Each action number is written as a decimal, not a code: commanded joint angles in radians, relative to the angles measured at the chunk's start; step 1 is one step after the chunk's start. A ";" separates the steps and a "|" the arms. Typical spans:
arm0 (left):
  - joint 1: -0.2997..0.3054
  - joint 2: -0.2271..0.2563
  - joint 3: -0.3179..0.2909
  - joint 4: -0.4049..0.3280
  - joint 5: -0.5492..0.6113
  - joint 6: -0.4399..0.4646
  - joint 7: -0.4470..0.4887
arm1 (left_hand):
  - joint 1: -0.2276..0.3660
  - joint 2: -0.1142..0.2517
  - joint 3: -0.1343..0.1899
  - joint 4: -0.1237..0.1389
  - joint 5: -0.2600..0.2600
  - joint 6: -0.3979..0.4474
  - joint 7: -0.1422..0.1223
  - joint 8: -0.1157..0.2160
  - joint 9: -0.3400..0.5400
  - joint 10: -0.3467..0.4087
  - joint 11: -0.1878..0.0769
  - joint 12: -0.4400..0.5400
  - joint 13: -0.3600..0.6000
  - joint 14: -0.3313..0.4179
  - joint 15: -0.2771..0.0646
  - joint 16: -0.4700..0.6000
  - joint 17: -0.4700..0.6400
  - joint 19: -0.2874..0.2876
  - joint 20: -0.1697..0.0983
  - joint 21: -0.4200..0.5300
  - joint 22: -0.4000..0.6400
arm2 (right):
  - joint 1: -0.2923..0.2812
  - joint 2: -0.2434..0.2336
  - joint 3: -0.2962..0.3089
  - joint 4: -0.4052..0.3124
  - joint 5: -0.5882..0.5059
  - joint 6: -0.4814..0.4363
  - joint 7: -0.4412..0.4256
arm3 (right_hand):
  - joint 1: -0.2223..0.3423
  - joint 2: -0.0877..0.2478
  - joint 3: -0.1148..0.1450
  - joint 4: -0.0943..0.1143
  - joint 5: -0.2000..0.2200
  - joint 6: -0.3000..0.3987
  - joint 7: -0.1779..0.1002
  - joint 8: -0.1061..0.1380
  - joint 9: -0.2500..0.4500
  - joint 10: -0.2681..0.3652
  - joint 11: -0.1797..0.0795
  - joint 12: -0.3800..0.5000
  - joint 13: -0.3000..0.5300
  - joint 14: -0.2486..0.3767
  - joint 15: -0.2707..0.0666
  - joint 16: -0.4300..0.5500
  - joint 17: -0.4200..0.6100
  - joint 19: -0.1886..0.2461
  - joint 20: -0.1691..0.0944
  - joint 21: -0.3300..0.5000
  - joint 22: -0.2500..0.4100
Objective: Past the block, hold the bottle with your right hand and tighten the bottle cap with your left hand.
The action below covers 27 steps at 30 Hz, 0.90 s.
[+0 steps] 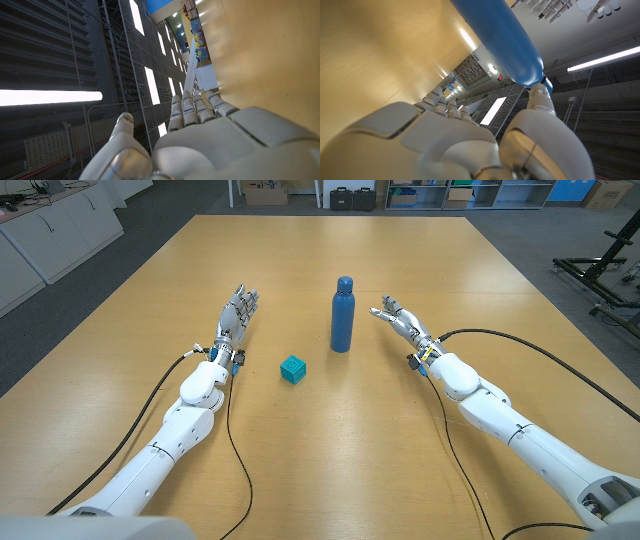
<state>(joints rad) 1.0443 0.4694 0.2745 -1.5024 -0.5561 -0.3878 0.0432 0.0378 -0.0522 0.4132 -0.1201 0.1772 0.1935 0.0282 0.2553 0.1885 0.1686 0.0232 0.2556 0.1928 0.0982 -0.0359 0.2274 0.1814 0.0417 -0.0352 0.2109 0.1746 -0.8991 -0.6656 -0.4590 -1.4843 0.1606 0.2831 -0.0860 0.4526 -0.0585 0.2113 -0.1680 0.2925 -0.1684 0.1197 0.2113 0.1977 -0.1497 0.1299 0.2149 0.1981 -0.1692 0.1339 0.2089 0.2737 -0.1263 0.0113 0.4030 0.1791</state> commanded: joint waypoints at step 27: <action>0.028 0.009 -0.003 -0.041 0.022 0.027 0.053 | 0.006 0.012 0.005 -0.012 0.001 0.020 0.003 0.001 0.003 0.007 -0.012 -0.001 0.003 0.010 -0.023 -0.004 0.004 0.021 -0.074 -0.003 0.002 | 0.109 0.045 -0.085 0.075 -0.069 0.018 0.079 | 0.064 -0.002 0.006 0.011 0.049 -0.081 0.074 -0.015 0.004 -0.068 0.006 -0.009 0.006 -0.117 0.010 -0.010 0.001 -0.055 0.013 -0.041 0.009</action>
<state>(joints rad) 1.0685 0.4736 0.2723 -1.5409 -0.5379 -0.3627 0.0946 0.0418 -0.0482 0.4176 -0.1245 0.1772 0.2040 0.0282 0.2552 0.1884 0.1757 0.0159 0.2556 0.1928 0.0982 -0.0357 0.2274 0.1840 0.0524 -0.0352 0.2109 0.1745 -0.8176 -0.6351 -0.5215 -1.4308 0.1082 0.2942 -0.0286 0.5073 -0.0590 0.2156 -0.1636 0.3333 -0.1684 0.1197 0.1916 0.1976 -0.1734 0.1354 0.1989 0.2020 -0.1748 0.1394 0.1983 0.2740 -0.1692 0.0252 0.3600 0.1841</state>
